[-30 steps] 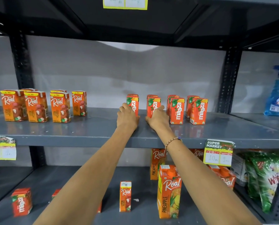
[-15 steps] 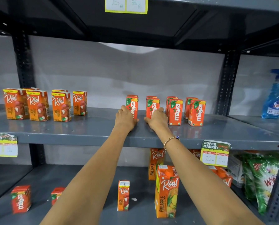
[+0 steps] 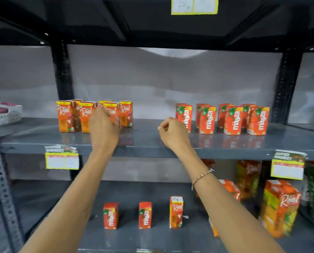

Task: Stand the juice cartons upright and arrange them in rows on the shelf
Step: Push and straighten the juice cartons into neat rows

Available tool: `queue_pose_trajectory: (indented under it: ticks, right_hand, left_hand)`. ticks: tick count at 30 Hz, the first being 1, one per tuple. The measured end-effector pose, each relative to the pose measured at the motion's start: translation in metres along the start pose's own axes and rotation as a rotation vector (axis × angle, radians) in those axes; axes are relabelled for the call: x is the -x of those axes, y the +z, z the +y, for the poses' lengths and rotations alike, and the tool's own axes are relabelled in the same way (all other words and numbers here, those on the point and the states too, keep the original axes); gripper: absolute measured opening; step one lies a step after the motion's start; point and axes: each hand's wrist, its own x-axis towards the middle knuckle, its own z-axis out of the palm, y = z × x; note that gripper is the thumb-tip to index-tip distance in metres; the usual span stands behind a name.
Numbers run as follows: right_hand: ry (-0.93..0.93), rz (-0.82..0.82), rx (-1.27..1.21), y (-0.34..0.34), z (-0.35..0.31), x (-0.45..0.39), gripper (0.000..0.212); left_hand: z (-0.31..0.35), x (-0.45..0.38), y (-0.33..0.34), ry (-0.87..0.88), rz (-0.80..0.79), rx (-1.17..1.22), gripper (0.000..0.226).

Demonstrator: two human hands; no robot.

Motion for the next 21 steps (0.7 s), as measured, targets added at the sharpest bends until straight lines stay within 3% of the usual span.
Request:
queue_pose_trajectory:
  ticks: [3, 6, 11, 14, 16, 21]
  right_hand:
    - [0.009, -0.027, -0.035, 0.04, -0.03, -0.005, 0.018]
    - [0.046, -0.088, -0.042, 0.077, -0.057, -0.016, 0.034]
    - [0.128, -0.216, -0.087, 0.12, -0.094, -0.035, 0.085]
    - [0.159, -0.187, -0.117, 0.135, -0.104, -0.041, 0.099]
    - [0.177, -0.167, -0.121, 0.14, -0.105, -0.044, 0.101]
    - [0.245, -0.112, -0.112, 0.133, -0.089, -0.05, 0.079]
  left_hand:
    - [-0.04, -0.026, -0.015, -0.119, -0.096, -0.15, 0.055]
    - [-0.06, -0.042, -0.013, -0.16, -0.28, -0.202, 0.074]
    - [-0.07, -0.054, -0.002, -0.19, -0.414, -0.207, 0.079]
    - [-0.076, -0.061, 0.002, -0.17, -0.408, -0.234, 0.078]
    - [-0.078, -0.063, 0.005, -0.143, -0.399, -0.24, 0.08]
    - [-0.079, -0.065, 0.015, -0.102, -0.451, -0.19, 0.077]
